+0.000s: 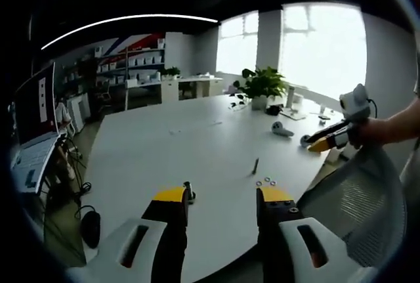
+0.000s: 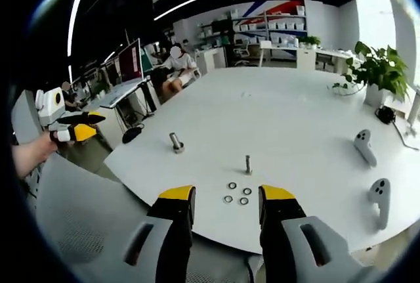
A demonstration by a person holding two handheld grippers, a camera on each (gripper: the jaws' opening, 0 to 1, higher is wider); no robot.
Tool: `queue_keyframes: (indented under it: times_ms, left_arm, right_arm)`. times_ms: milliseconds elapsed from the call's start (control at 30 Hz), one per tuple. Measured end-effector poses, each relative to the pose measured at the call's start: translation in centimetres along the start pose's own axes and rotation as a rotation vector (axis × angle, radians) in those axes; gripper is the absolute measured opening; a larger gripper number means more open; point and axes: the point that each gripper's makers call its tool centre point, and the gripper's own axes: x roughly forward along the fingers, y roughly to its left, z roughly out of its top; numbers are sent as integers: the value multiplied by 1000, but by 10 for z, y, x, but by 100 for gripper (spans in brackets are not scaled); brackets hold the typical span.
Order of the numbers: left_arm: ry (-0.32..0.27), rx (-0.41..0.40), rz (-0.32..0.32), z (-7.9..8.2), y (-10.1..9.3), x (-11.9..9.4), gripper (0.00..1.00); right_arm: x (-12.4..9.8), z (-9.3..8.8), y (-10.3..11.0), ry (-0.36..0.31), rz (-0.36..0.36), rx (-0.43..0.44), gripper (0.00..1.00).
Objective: Place the washer onto the threaded stud by aligning its center hole with the stud, sliding it down to the base, and recovering from edge contact or off-axis alignment until the washer reaches the visible bottom stop.
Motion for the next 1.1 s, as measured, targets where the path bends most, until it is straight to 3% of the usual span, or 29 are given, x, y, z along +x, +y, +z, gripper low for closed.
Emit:
queue_keyframes:
  times_ms: [67,333,567,700,1100]
  left_arm:
    - [11,11,5,-3,0,0,40]
    - [38,84,-25,-5,-12,4,40]
    - [29,78,-62,-4,-18,4,40]
    - [43,86,-66,-6,-20,5,40]
    - [80,109,-57,-13,-20,6,38]
  right_arm:
    - [0,-7,-9,30,-18,-41,41]
    - [-2,-6,-27,24,-42,15,41]
    - [2,-6,-34,41,-53,-12,41]
    - [6,-13,-41,80,-61,-119,41]
    - [30,-12,-58,116,-41,-81,36]
